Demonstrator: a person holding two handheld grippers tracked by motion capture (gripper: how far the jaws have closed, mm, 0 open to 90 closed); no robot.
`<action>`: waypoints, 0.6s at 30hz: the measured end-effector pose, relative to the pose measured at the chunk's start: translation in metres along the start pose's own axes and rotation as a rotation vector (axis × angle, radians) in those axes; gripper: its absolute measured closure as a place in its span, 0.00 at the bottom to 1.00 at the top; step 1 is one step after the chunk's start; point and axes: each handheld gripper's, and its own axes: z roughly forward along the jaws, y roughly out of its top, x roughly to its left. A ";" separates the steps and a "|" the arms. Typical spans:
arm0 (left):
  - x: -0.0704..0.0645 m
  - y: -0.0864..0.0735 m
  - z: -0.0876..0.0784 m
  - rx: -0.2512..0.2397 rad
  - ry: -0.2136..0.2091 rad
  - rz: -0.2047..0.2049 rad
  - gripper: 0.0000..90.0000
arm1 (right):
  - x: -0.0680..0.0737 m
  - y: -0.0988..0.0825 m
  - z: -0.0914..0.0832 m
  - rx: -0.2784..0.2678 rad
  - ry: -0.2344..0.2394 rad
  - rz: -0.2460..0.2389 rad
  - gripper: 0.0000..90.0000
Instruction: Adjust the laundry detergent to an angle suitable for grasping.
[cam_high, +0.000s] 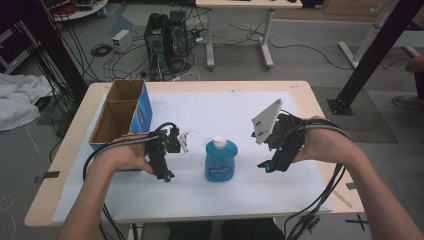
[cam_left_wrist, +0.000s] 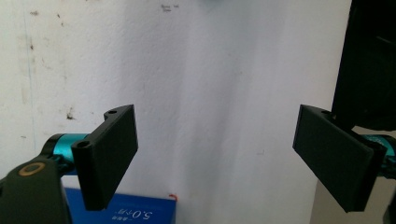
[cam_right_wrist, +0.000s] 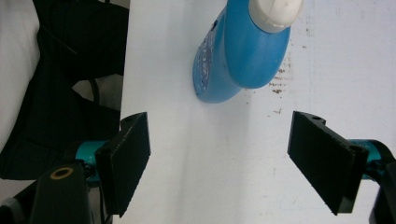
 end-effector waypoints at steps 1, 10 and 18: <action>0.000 -0.001 0.000 0.007 -0.001 -0.002 0.16 | 0.000 0.000 0.000 0.000 0.000 0.000 0.23; 0.002 -0.003 -0.001 0.023 -0.001 0.019 0.16 | -0.002 0.001 0.001 0.002 -0.005 0.002 0.23; 0.000 -0.002 -0.001 0.017 -0.002 0.017 0.16 | -0.002 -0.001 0.003 -0.011 -0.017 0.013 0.23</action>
